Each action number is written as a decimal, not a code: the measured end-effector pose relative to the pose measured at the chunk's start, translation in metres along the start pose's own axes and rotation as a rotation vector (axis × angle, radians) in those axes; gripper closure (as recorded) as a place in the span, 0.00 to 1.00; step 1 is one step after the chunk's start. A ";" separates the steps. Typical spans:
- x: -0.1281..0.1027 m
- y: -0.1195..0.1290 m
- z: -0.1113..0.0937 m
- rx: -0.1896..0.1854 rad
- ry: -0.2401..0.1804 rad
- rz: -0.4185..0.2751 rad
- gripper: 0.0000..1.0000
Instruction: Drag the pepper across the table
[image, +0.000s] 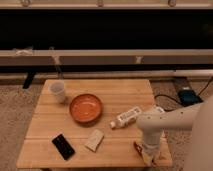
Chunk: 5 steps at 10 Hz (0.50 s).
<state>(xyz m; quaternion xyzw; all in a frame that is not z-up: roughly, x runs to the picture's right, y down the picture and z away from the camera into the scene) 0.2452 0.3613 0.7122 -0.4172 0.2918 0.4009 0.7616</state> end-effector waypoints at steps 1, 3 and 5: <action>0.009 -0.008 0.002 -0.007 -0.009 0.046 0.69; 0.030 -0.031 0.004 -0.017 -0.033 0.180 0.48; 0.040 -0.047 0.002 -0.024 -0.060 0.265 0.30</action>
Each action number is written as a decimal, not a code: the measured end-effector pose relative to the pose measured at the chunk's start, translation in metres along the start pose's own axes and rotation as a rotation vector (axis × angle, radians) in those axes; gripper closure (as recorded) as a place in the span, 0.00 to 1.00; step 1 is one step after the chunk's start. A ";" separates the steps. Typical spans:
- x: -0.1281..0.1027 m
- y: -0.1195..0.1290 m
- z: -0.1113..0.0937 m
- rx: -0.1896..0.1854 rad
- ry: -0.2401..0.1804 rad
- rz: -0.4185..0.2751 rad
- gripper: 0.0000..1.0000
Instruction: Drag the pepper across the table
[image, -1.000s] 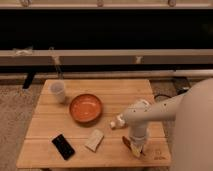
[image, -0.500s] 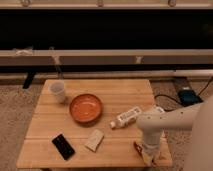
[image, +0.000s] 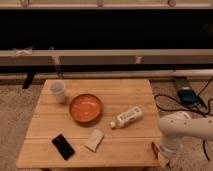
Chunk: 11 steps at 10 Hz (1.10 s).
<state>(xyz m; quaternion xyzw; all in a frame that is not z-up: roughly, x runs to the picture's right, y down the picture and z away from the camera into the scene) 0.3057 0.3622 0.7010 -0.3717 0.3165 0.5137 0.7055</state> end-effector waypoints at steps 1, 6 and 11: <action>-0.003 -0.005 -0.006 -0.005 -0.026 0.024 0.21; -0.055 0.019 -0.053 -0.013 -0.149 -0.040 0.20; -0.094 0.046 -0.126 -0.027 -0.317 -0.127 0.20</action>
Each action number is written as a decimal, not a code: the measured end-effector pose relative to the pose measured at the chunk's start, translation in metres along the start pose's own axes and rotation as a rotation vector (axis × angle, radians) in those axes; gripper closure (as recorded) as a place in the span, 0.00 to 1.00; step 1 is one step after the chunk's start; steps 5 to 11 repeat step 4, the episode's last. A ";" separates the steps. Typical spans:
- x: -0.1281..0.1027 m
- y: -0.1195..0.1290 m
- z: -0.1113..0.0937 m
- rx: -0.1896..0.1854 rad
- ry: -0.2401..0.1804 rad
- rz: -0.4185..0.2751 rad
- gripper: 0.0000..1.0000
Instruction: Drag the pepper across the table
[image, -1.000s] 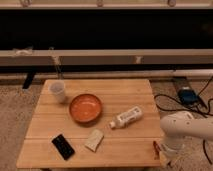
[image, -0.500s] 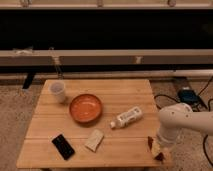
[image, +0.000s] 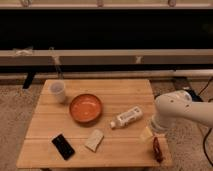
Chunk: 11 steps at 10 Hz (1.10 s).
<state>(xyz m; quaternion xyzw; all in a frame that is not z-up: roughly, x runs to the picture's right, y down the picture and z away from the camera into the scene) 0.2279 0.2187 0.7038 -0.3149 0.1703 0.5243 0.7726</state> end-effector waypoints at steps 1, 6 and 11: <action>-0.013 0.009 -0.012 -0.007 -0.038 -0.026 0.20; -0.026 0.019 -0.023 -0.016 -0.082 -0.058 0.20; -0.026 0.019 -0.023 -0.016 -0.082 -0.058 0.20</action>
